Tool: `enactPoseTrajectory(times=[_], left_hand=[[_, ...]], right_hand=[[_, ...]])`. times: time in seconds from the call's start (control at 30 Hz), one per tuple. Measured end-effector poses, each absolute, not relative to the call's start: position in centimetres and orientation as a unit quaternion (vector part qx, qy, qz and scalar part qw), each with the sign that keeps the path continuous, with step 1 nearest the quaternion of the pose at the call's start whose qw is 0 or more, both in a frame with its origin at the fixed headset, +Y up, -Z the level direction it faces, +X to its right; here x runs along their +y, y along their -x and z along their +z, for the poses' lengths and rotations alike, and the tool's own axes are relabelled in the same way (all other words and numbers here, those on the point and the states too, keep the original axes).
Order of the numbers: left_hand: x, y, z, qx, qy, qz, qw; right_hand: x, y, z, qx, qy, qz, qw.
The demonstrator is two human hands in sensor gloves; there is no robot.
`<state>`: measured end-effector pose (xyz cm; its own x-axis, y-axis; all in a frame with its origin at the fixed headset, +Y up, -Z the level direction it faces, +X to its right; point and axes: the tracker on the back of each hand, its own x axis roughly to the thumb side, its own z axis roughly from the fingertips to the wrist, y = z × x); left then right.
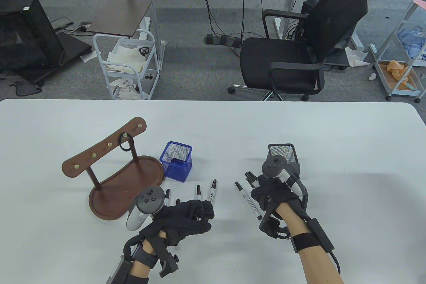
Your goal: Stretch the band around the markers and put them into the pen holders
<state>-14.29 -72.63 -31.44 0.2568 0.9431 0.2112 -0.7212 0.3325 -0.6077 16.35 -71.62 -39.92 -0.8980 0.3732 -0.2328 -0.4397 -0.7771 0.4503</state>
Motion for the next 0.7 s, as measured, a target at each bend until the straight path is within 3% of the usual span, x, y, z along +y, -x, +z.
enactPoseTrajectory(times=[0.33, 0.7], left_hand=[[-72.6, 14.3, -31.5, -0.278, 0.199, 0.543, 0.767], [-72.6, 14.3, -31.5, -0.277, 0.200, 0.543, 0.767]], right_hand=[[-72.5, -15.6, -40.2, 0.243, 0.081, 0.943, 0.214], [-73.8, -13.1, -40.4, 0.222, 0.085, 0.963, 0.128]])
